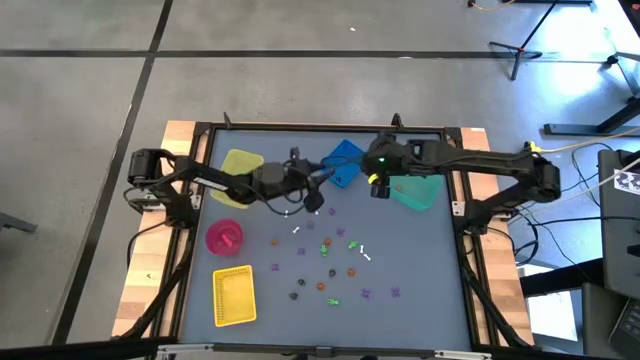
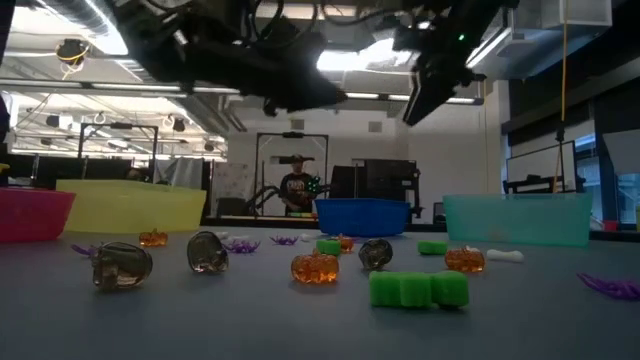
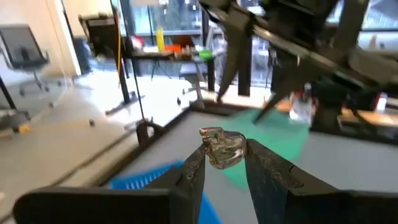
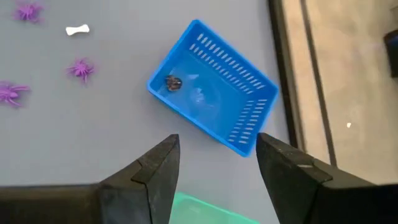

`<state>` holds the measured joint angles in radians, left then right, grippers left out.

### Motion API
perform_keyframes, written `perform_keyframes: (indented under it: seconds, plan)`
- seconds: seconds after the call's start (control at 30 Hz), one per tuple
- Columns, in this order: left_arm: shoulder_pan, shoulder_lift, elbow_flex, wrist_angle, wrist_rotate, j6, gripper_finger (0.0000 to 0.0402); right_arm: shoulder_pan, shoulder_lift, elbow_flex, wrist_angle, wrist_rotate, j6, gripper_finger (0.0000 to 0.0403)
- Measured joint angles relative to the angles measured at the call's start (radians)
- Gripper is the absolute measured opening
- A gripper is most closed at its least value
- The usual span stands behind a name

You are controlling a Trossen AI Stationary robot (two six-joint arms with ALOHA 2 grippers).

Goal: Sort Halloween decoration
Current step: Put the black skull toy into the blue basket

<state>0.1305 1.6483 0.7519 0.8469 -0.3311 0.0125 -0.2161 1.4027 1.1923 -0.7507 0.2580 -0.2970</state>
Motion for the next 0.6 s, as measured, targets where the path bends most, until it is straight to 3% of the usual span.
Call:
perform_keyframes:
  seconds: [0.27,0.6]
  plan:
    - [0.093,0.084,0.147,-0.006,0.009,0.071,0.0090,0.001,-0.130,0.000,-0.028,0.023,0.002,0.0211]
    - [0.163,0.322,0.296,-0.007,0.067,0.069,0.0090,0.000,-0.187,0.000,-0.037,-0.048,0.001,0.0211]
